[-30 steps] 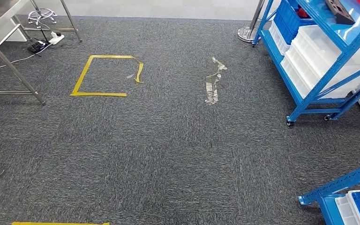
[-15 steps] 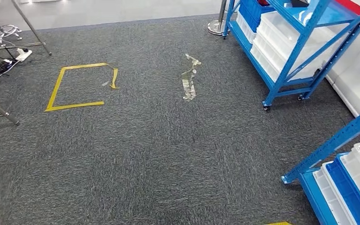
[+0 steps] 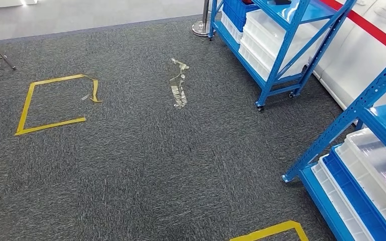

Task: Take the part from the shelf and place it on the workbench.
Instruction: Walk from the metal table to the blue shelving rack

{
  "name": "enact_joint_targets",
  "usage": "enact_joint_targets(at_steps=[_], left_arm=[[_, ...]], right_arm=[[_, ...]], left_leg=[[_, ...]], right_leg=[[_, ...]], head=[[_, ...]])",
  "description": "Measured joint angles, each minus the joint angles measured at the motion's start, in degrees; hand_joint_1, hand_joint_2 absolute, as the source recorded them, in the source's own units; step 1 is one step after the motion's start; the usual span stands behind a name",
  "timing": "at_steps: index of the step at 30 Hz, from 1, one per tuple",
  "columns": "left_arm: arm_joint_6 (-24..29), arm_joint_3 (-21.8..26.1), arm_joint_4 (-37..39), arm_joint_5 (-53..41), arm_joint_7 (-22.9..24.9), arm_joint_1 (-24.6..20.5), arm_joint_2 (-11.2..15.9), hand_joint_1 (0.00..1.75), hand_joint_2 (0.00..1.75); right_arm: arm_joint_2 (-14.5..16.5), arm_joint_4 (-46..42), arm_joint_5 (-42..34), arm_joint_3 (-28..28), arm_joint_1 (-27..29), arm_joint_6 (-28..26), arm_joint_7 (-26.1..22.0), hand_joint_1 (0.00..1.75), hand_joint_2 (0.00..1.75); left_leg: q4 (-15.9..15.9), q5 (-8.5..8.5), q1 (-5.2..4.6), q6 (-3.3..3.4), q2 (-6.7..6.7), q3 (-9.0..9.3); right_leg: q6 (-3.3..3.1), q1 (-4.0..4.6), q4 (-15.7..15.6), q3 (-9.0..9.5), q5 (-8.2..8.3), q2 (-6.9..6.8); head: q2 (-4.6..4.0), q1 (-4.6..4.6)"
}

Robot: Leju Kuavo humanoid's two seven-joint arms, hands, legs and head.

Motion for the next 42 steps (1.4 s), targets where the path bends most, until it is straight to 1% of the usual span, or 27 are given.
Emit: enact_joint_targets(at_steps=[2,3,4,5,7,8,10,12,14,15,17,19,20,21,23,24,26,28,30,32,33,34,35,36,38,40,42], left_arm=[[0.0,0.1,0.0,0.0,0.0,0.1,0.0,0.00,1.75],[0.0,0.1,0.0,0.0,0.0,0.1,0.0,0.00,1.75],[0.0,0.2,0.0,0.1,0.0,0.1,0.0,0.00,1.75],[0.0,0.3,0.0,0.1,0.0,0.1,0.0,0.00,1.75],[0.0,0.3,0.0,0.1,0.0,0.1,0.0,0.00,1.75],[0.0,0.3,0.0,0.1,0.0,0.1,0.0,0.00,1.75],[0.0,0.3,0.0,0.1,0.0,0.1,0.0,0.00,1.75],[0.0,0.4,0.0,0.1,0.0,0.0,0.0,0.00,1.75],[0.0,0.4,0.0,0.0,0.0,-0.1,-0.1,0.00,1.75],[0.0,0.4,0.0,-0.1,0.0,-0.1,-0.1,0.00,1.75],[0.0,0.5,0.0,-0.3,0.2,-0.1,-0.1,0.00,1.75],[-0.1,0.5,0.0,-0.6,0.3,-0.1,-0.1,0.00,1.75],[-0.1,0.5,0.0,-0.7,0.4,-0.1,0.0,0.00,1.75],[-0.1,0.4,0.0,-0.8,0.5,-0.2,0.0,0.00,1.75],[-0.2,0.4,0.0,-0.9,0.6,-0.2,0.0,0.00,1.75],[-0.3,0.4,0.0,-1.1,0.7,-0.3,0.0,0.00,1.75],[-0.3,0.2,0.0,-1.3,1.0,-0.5,0.0,0.00,1.75],[-0.3,0.1,0.0,-1.5,1.3,-0.8,0.0,0.00,1.75],[-0.3,0.0,0.0,-1.7,1.4,-1.0,-0.1,0.00,1.75],[-0.3,-0.1,0.0,-1.8,1.5,-1.1,-0.1,0.00,1.75],[-0.3,-0.1,0.0,-1.8,1.5,-1.1,0.0,0.00,1.75],[-0.3,-0.1,0.0,-1.8,1.6,-1.1,0.0,0.00,1.75],[-0.3,-0.1,0.0,-1.8,1.6,-1.1,0.0,0.00,1.75],[-0.3,-0.1,0.0,-1.8,1.6,-1.1,0.0,0.00,1.75],[-0.4,-0.1,0.0,-1.8,1.6,-1.1,0.0,0.00,1.75],[-0.4,-0.1,0.0,-1.8,1.6,-1.1,0.0,0.00,1.75],[-0.4,-0.2,0.0,-1.8,1.6,-1.3,0.0,0.00,1.75]], right_arm=[[0.0,0.0,0.1,0.0,-0.2,0.0,0.0,0.00,0.00],[-0.1,0.0,0.1,0.0,-0.2,0.0,0.0,0.00,0.00],[-0.1,0.0,0.1,0.0,-0.1,0.0,0.0,0.00,0.00],[-0.1,0.0,0.1,0.0,0.0,0.1,0.0,0.00,0.00],[-0.2,0.0,0.1,0.0,0.1,0.1,0.0,0.00,0.00],[-0.2,0.0,0.1,0.0,-0.1,0.1,0.0,0.00,0.00],[-0.2,0.0,0.1,0.0,-0.3,0.2,0.0,0.00,0.00],[-0.2,0.0,0.0,0.0,-0.2,0.2,0.1,0.00,0.00],[-0.2,0.0,-0.3,0.0,0.0,0.2,0.1,0.00,0.00],[-0.2,0.0,-0.4,-0.1,0.0,0.2,0.2,0.00,0.00],[-0.2,0.0,-0.6,-0.1,-0.1,0.2,0.3,0.00,0.00],[-0.2,0.0,-0.8,-0.3,0.0,0.2,0.4,0.00,0.00],[-0.1,0.0,-0.9,-0.4,0.0,0.2,0.4,0.00,0.00],[-0.1,0.0,-1.0,-0.4,0.1,0.2,0.5,0.00,0.00],[0.0,0.0,-1.2,-0.5,0.0,0.2,0.5,0.00,0.00],[0.0,0.0,-1.3,-0.6,0.0,0.2,0.4,0.00,0.00],[0.1,0.0,-1.5,-0.8,-0.1,0.2,0.4,0.00,0.00],[0.2,0.0,-1.7,-1.1,0.1,0.2,0.3,0.00,0.00],[0.3,0.0,-1.8,-1.4,0.2,0.2,0.3,0.00,0.00],[0.4,0.0,-1.8,-1.5,0.0,0.2,0.3,0.00,0.00],[0.4,0.0,-1.8,-1.5,-0.1,0.2,0.3,0.00,0.00],[0.4,0.0,-1.8,-1.5,0.0,0.2,0.3,0.00,0.00],[0.4,0.0,-1.8,-1.5,0.1,0.2,0.3,0.00,0.00],[0.4,0.0,-1.8,-1.5,0.2,0.2,0.3,0.00,0.00],[0.4,0.0,-1.9,-1.5,0.2,0.2,0.3,0.00,0.00],[0.4,0.0,-1.9,-1.5,0.0,0.2,0.3,0.00,0.00],[0.4,0.0,-1.9,-1.6,0.1,0.2,0.2,0.00,0.00]], left_leg=[[-0.1,0.06,-0.14,0.28,1.40,-0.07],[-0.1,0.04,-0.19,0.30,2.10,-0.11],[-0.1,0.01,-0.21,0.29,2.72,-0.13],[-0.1,-0.02,-0.20,0.25,3.25,-0.11],[0.0,-0.20,-0.21,-0.06,4.26,0.08],[0.1,-0.41,-0.35,-0.37,4.73,0.18],[0.2,-0.75,-0.63,-1.04,5.57,0.39],[0.1,-0.86,-0.55,-1.58,6.25,0.63],[1.5,-2.04,-0.13,-2.19,5.15,0.28],[3.6,-3.46,0.03,-2.43,4.04,-0.60],[10.8,-7.25,0.20,-2.62,1.87,-3.93],[16.2,-8.88,0.20,-2.60,1.22,-6.72],[16.1,-8.05,0.20,-2.50,1.11,-6.81],[13.9,-6.28,0.21,-2.36,0.92,-5.83],[6.5,-2.38,0.35,-2.06,-0.83,-2.36],[3.6,-1.31,0.40,-1.96,-1.78,-1.00],[1.2,-0.93,0.17,-1.63,-2.71,-0.04],[0.7,-0.51,-0.07,-0.86,-1.62,0.00],[0.0,-0.01,-0.05,0.01,-0.40,0.19],[-0.3,0.15,-0.17,0.42,1.02,0.19],[-0.3,0.14,-0.24,0.48,1.78,0.12],[-0.3,0.12,-0.30,0.50,2.44,0.07],[-0.2,0.09,-0.33,0.50,3.05,0.04],[-0.2,0.06,-0.32,0.46,3.58,0.07],[-0.2,-0.13,-0.39,0.16,4.61,0.24],[0.0,-0.49,-0.64,-0.44,5.44,0.43],[0.0,-0.70,-0.74,-1.01,6.11,0.65]], right_leg=[[-0.35,-0.02,7.6,-3.75,-3.10,-1.91],[-0.27,-0.07,10.8,-5.29,-4.16,-2.24],[0.07,-0.18,12.1,-5.79,-4.35,-2.45],[0.56,-0.32,11.3,-5.25,-3.80,-2.68],[1.67,-0.65,3.9,-1.07,-1.13,-4.12],[1.83,-0.59,0.1,1.04,-0.07,-5.01],[1.30,-0.33,-4.0,3.33,0.99,-5.92],[0.39,-0.15,-4.1,3.24,1.12,-5.03],[-0.40,-0.46,-4.3,3.26,1.31,-4.13],[-0.85,-0.66,-4.3,3.35,1.40,-3.68],[-1.42,-0.60,-4.4,3.30,1.45,-2.80],[-1.52,-0.35,-4.3,3.31,1.45,-1.81],[-1.51,-0.27,-4.3,3.38,1.45,-1.22],[-1.50,-0.23,-4.3,3.47,1.45,-0.62],[-1.41,-0.15,-4.2,3.60,1.46,0.59],[-1.24,-0.04,-4.2,3.51,1.50,1.15],[-0.63,0.03,-4.2,3.11,1.74,2.06],[0.09,-0.16,-4.2,2.51,1.96,2.53],[0.20,-0.07,-1.9,1.06,0.80,0.73],[-0.21,0.06,4.8,-2.23,-2.19,-1.65],[-0.27,0.05,8.6,-4.09,-3.62,-2.13],[-0.13,0.01,11.3,-5.33,-4.44,-2.35],[0.24,-0.06,11.9,-5.48,-4.38,-2.53],[0.77,-0.17,10.0,-4.42,-3.50,-2.78],[1.70,-0.36,1.8,0.05,-0.73,-4.50],[1.47,-0.16,-3.9,3.21,0.91,-5.94],[0.60,0.16,-4.6,3.43,1.15,-5.51]], head=[[0.00,0.14],[0.00,0.16],[0.00,0.17],[0.00,0.21],[0.00,0.26],[0.00,0.27],[0.00,0.09],[0.00,-0.10],[0.00,-0.20],[0.00,-0.27],[0.00,-0.43],[0.00,-0.43],[0.00,-0.42],[0.00,-0.43],[0.00,-0.44],[0.00,-0.41],[0.00,-0.36],[0.00,-0.36],[0.00,-0.23],[0.00,-0.05],[0.00,0.02],[0.00,0.01],[0.00,0.02],[0.00,0.03],[0.00,0.07],[0.00,-0.03],[0.00,-0.20]])
